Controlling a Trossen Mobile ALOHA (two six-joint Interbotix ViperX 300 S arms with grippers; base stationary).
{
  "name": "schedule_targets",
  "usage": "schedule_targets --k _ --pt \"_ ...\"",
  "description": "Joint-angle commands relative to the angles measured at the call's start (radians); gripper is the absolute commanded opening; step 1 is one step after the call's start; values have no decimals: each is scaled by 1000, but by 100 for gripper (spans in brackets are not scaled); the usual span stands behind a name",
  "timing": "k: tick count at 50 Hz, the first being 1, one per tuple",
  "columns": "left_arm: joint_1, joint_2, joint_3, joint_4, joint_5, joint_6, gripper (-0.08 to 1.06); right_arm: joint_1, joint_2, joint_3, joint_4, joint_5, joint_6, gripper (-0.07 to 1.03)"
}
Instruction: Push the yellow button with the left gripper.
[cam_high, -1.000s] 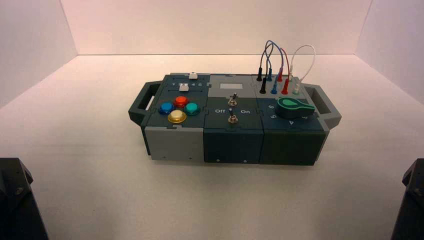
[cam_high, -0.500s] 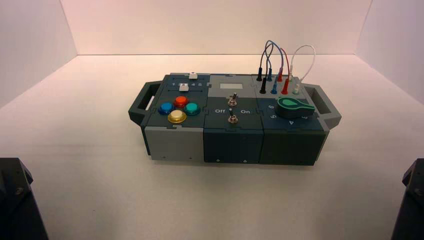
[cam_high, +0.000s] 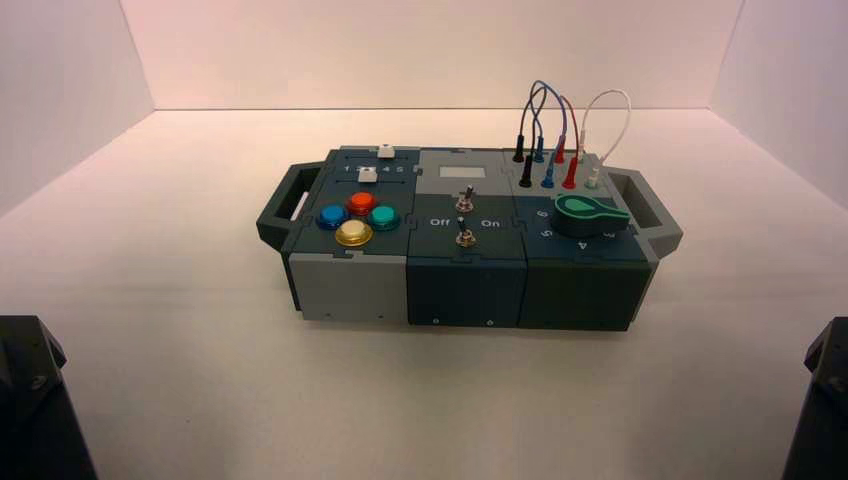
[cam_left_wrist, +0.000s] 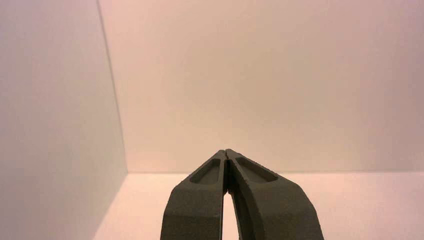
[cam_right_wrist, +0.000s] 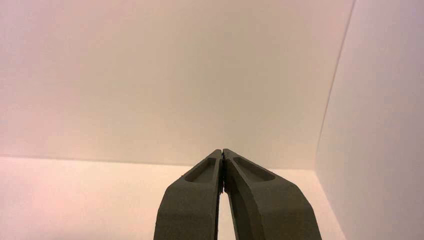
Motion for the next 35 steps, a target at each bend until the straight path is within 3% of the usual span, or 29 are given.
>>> schedule_targets --k 1,14,23,35 --pt "-28 12 -49 3 57 2 -3 9 11 -61 -2 75 -2 -2" --pt "-175 89 -126 3 270 2 -3 34 15 -103 2 225 -2 -2" --pt "-308 209 -224 3 454 2 -3 55 55 -149 0 347 -8 -2" --pt "-410 281 -311 0 588 0 -3 137 124 -187 2 434 -8 -2"
